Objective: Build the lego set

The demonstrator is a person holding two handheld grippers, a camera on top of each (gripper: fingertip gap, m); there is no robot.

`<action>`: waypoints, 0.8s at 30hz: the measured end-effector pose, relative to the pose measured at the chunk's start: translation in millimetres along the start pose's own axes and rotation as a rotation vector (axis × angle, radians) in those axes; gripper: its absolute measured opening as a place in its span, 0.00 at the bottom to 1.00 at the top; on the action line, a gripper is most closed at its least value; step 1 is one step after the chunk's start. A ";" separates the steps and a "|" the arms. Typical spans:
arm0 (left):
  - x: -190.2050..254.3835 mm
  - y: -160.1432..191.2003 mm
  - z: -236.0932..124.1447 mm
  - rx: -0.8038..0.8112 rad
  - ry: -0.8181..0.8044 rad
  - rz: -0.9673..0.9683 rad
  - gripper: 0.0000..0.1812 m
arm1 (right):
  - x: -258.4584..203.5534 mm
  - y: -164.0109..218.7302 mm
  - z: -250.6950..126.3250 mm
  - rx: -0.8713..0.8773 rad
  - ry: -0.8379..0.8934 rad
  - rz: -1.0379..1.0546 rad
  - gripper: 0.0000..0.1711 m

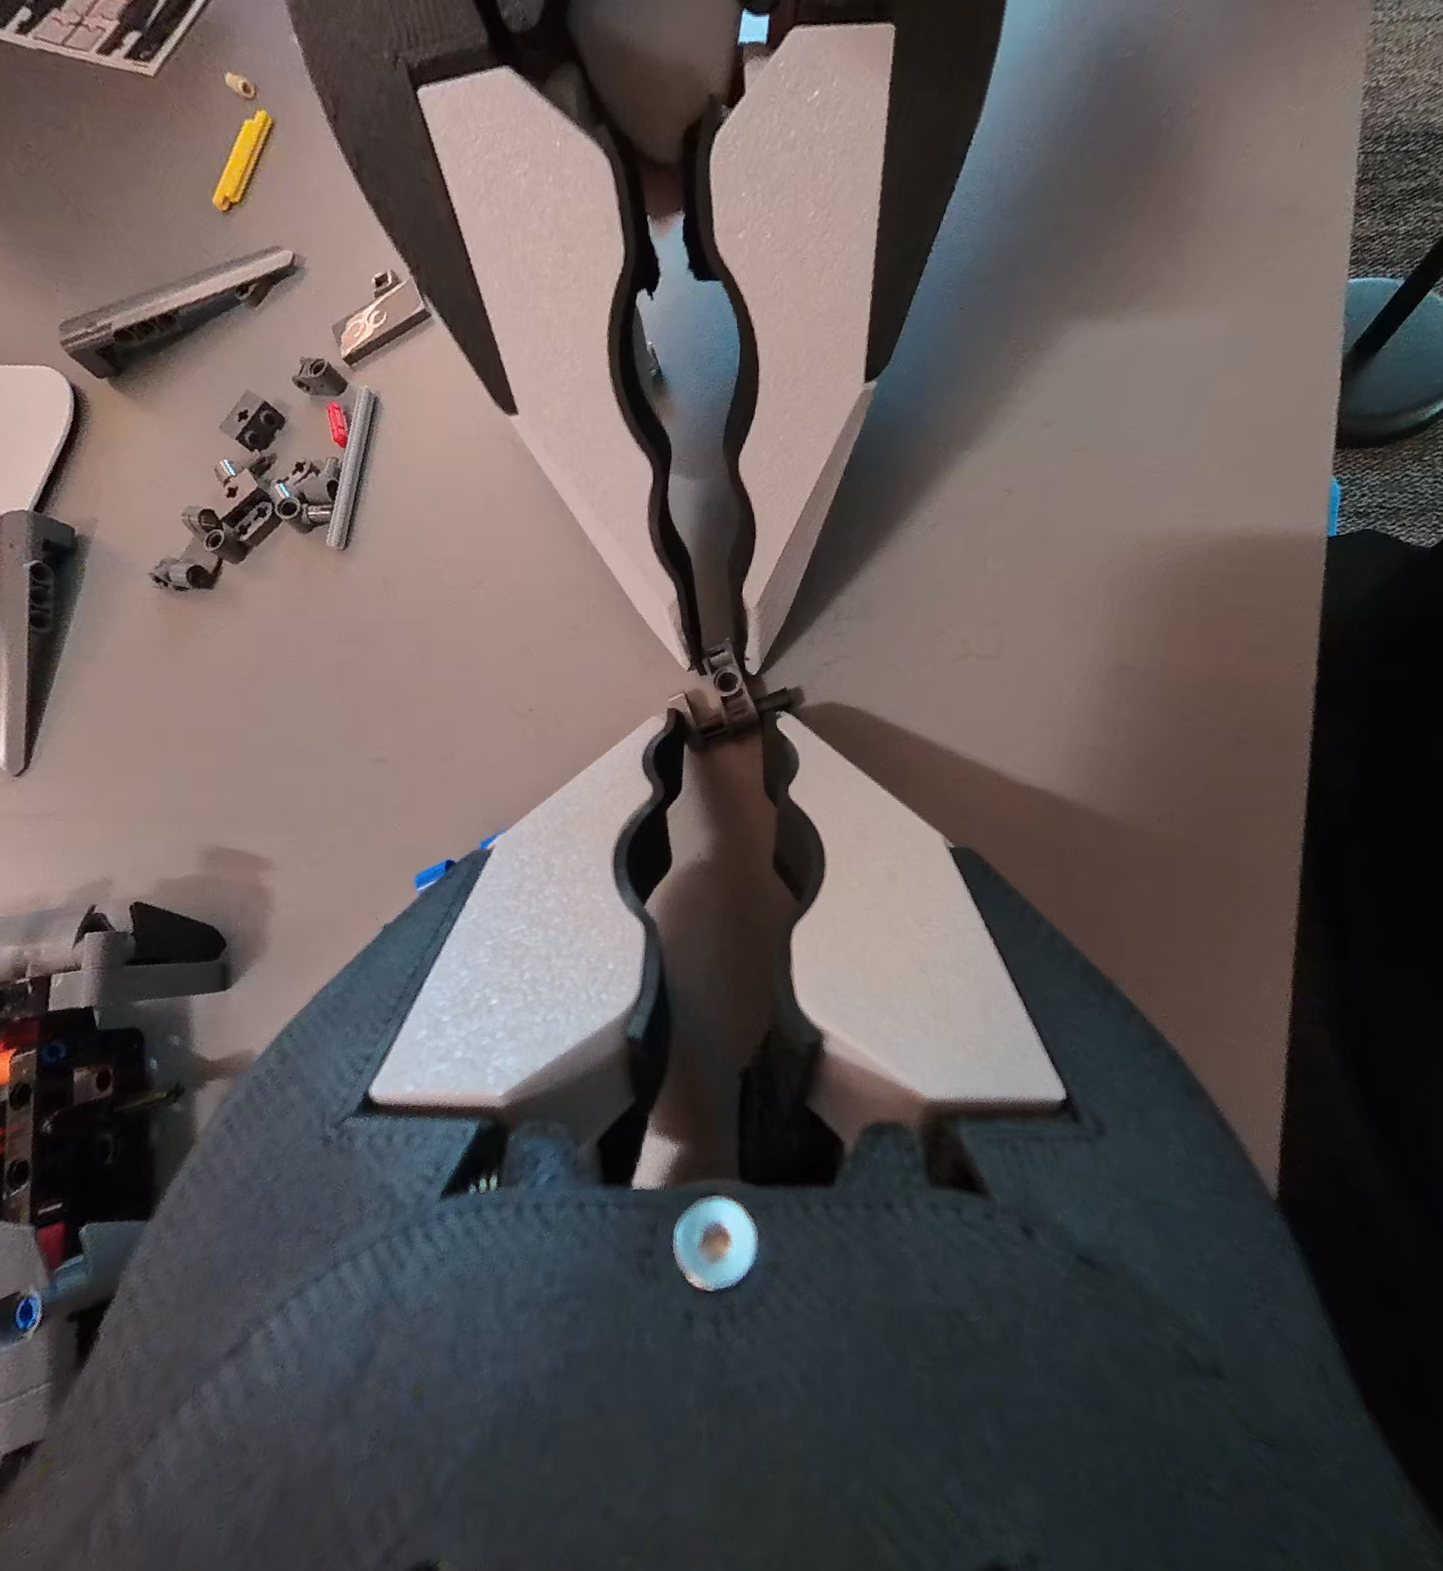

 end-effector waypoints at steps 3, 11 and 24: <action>-0.3 -0.2 0.3 0.002 0.001 0.001 0.09 | 0.1 -0.6 -0.1 -0.011 0.008 -0.005 0.03; -0.4 -2.1 2.3 0.000 -0.001 0.002 0.09 | 1.0 -0.7 -0.4 -0.004 0.032 -0.008 0.04; 1.9 -2.2 0.9 -0.051 -0.076 -0.016 0.09 | -0.6 1.1 -0.7 0.016 0.069 0.048 0.04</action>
Point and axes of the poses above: each gripper's, where its closed fingertips meet, z out along the fingers, y out of its underside, x = y × z across the jaws, the point moved 5 cm from there along -z, back along the fingers, and after that the axes turned 12 degrees about z, right-handed, at the moved point
